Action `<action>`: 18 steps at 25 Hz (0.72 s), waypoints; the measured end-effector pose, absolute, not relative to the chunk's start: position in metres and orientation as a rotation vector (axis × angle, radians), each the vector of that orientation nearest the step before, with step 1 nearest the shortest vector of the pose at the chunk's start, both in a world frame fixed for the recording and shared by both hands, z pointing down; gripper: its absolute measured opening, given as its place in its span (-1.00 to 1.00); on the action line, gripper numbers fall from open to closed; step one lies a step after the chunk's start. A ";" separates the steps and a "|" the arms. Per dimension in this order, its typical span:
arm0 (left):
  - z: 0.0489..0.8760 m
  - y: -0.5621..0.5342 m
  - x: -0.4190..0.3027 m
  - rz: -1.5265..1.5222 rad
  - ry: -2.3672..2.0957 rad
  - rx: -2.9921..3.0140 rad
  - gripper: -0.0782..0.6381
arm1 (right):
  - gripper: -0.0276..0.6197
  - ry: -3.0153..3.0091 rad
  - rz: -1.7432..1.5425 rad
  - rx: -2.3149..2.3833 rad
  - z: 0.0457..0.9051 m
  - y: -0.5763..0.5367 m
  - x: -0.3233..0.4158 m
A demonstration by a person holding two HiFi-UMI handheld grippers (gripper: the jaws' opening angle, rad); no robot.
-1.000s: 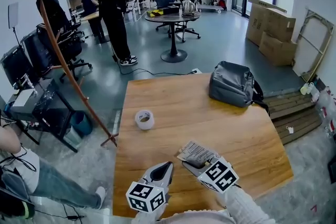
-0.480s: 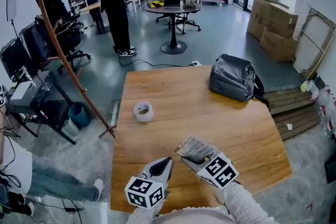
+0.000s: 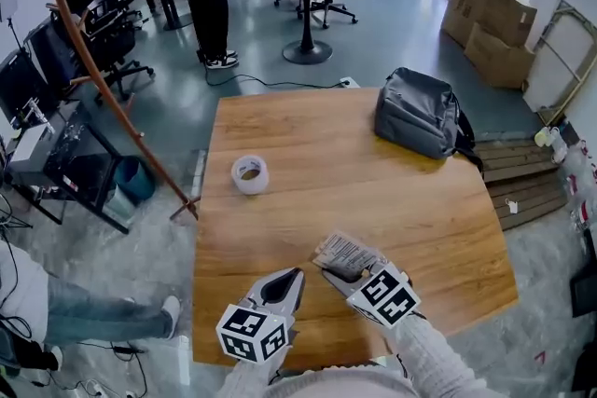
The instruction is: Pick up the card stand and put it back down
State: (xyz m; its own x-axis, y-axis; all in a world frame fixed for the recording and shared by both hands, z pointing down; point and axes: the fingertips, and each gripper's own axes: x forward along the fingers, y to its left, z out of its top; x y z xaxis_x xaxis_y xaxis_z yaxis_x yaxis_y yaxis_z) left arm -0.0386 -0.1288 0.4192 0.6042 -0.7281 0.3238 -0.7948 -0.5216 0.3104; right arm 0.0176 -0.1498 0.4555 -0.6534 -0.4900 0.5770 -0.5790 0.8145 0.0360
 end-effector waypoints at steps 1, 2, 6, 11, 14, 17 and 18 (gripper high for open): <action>0.422 -0.131 -0.039 0.215 -1.213 2.399 -0.76 | -0.35 -2.409 0.209 0.783 0.459 -0.151 0.017; 0.425 -0.133 -0.039 0.217 -1.211 2.392 -0.76 | -0.35 -2.407 0.216 0.779 0.463 -0.152 0.016; 0.435 -0.135 -0.038 0.215 -1.194 2.366 -0.76 | -0.35 -2.385 0.229 0.747 0.479 -0.153 0.014; 0.454 -0.137 -0.040 0.232 -1.201 2.335 -0.76 | -0.35 -2.372 0.243 0.733 0.502 -0.157 0.011; 0.467 -0.137 -0.041 0.219 -1.198 2.300 -0.76 | -0.35 -2.356 0.260 0.726 0.517 -0.158 0.010; 0.480 -0.134 -0.040 0.186 -1.185 2.247 -0.76 | -0.35 -2.329 0.256 0.697 0.533 -0.156 0.009; 0.485 -0.133 -0.040 0.181 -1.180 2.233 -0.76 | -0.35 -2.325 0.250 0.687 0.538 -0.156 0.008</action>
State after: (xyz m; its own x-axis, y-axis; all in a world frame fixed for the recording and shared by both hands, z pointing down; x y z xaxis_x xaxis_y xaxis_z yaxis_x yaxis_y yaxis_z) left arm -0.0400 -0.1333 0.4845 0.5957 -0.7070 0.3812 -0.7886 -0.4248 0.4445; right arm 0.0078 -0.1562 0.5385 -0.6219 -0.4075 0.6687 -0.5403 0.8414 0.0103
